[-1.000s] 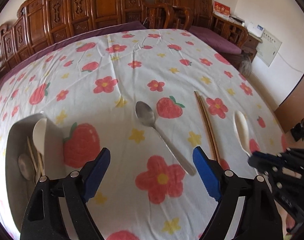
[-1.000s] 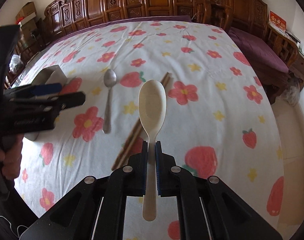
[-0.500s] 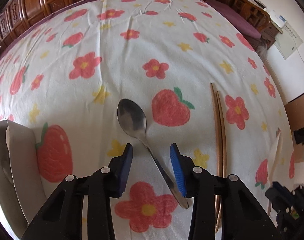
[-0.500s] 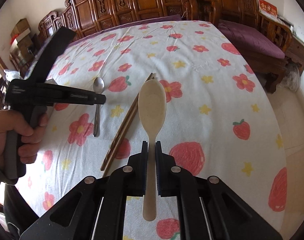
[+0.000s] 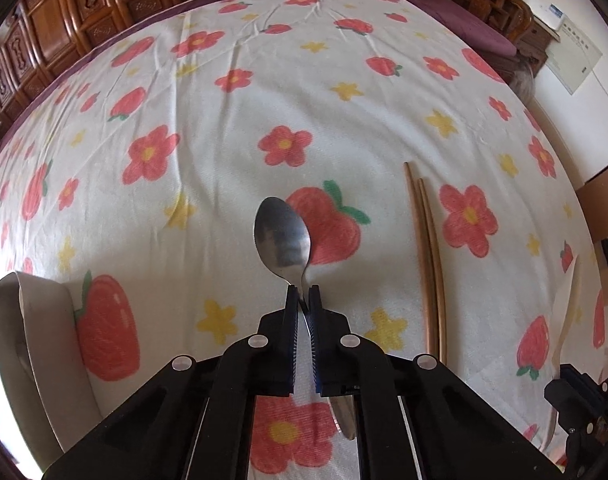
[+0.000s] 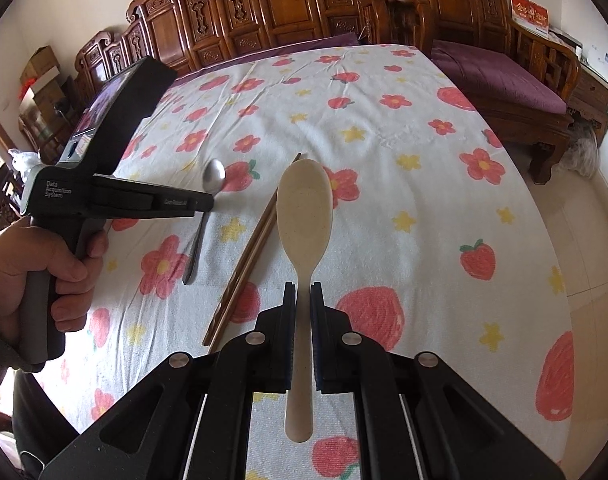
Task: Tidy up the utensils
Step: 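Grasp the steel spoon by its handle with the left tool while the right tool holds the white spoon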
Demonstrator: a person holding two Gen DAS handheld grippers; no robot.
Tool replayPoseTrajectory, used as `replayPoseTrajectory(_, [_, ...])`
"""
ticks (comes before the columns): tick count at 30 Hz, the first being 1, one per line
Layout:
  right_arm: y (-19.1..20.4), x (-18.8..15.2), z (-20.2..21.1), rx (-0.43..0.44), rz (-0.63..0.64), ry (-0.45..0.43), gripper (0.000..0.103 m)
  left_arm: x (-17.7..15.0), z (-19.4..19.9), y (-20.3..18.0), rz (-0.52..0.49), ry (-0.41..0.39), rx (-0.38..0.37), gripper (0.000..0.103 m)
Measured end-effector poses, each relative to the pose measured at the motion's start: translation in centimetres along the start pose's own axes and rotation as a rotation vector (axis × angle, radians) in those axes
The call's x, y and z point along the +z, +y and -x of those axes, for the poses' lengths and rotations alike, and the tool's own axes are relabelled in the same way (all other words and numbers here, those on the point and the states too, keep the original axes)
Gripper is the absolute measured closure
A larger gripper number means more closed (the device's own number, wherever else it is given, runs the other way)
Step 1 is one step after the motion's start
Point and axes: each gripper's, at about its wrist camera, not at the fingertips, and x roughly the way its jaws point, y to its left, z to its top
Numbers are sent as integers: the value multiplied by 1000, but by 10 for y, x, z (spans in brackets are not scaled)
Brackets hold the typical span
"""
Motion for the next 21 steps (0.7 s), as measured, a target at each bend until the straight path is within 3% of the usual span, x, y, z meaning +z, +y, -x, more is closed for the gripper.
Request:
replayPoseTrajectory(9, [0, -1, -1, -2, -2, 4, 94, 3, -2, 3, 25, 8, -28, 96])
replayPoseTrajectory(21, [1, 0, -1, -3, 1, -1, 94, -9, 9, 12, -20, -52, -39, 103])
